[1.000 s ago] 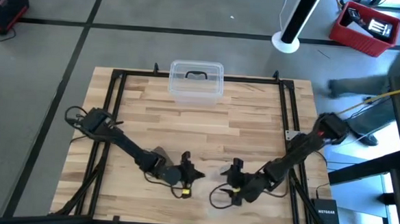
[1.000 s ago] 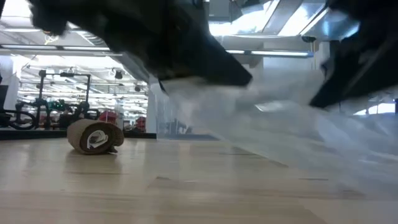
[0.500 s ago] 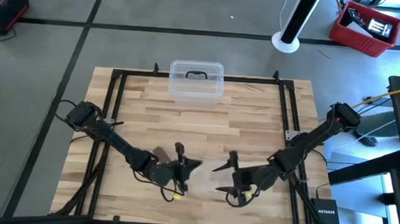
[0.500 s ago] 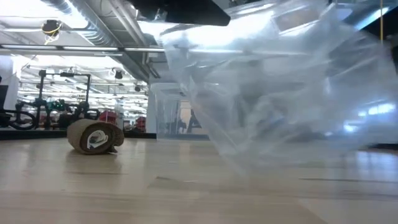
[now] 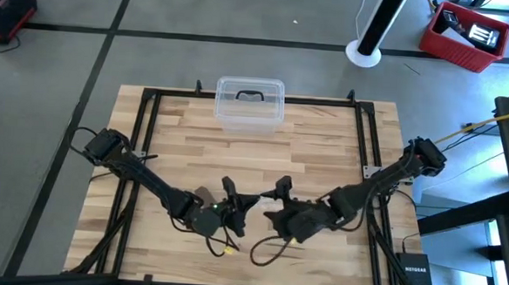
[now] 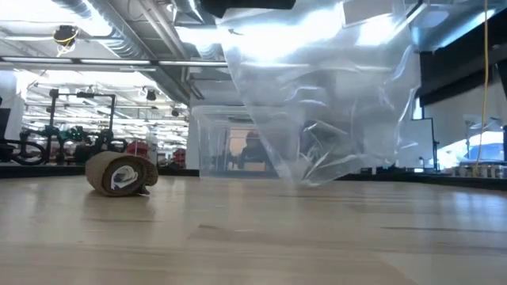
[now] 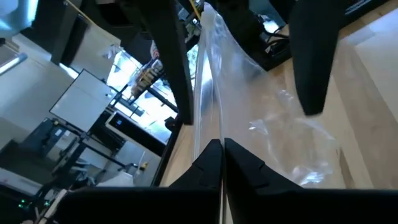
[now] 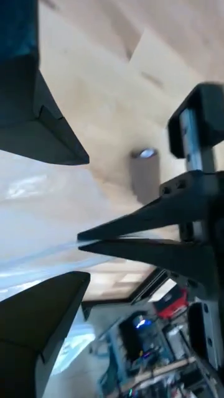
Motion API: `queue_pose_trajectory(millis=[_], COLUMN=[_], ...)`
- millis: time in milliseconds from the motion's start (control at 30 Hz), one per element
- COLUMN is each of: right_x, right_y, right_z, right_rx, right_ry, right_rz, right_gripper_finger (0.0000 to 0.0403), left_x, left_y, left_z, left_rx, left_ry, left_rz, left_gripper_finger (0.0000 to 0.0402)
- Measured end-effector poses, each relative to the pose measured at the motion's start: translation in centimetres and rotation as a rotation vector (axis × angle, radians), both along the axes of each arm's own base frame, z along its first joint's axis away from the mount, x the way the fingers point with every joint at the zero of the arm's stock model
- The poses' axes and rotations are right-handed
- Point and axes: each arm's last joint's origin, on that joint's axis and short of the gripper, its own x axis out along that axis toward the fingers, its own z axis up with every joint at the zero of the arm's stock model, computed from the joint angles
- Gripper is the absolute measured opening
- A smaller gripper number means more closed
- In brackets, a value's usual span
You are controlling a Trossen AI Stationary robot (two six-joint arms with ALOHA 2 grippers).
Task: Roll bandage
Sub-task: Open the transparent zip bag
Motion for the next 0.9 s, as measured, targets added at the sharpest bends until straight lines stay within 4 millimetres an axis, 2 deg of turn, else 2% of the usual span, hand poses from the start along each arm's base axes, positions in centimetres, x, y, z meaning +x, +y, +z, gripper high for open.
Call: queue_pose_trajectory(millis=[233, 500, 700, 900], right_x=[0.6, 0.3, 0.6, 0.7], right_y=[-0.5, -1.0, -0.8, -0.6], right_z=[-0.6, -1.5, -2.8, -3.3], right_rx=[-0.021, -0.016, -0.025, -0.019], right_ry=[0.03, 0.104, 0.14, 0.149], right_rz=[-0.015, -0.069, -0.088, -0.104], right_gripper_finger=[0.0292, 0.0233, 0.0158, 0.0022], left_x=[0.0, 0.0, 0.2, 0.1], left_y=[0.0, 0.1, -0.1, -0.3], left_z=[0.0, 0.0, 0.0, -0.1], left_rx=[-0.035, -0.065, -0.107, -0.207], left_ry=[-0.02, -0.039, -0.042, -0.076], left_rz=[0.005, 0.009, -0.071, -0.09], left_gripper_finger=[0.0001, 0.0001, 0.0001, 0.0001])
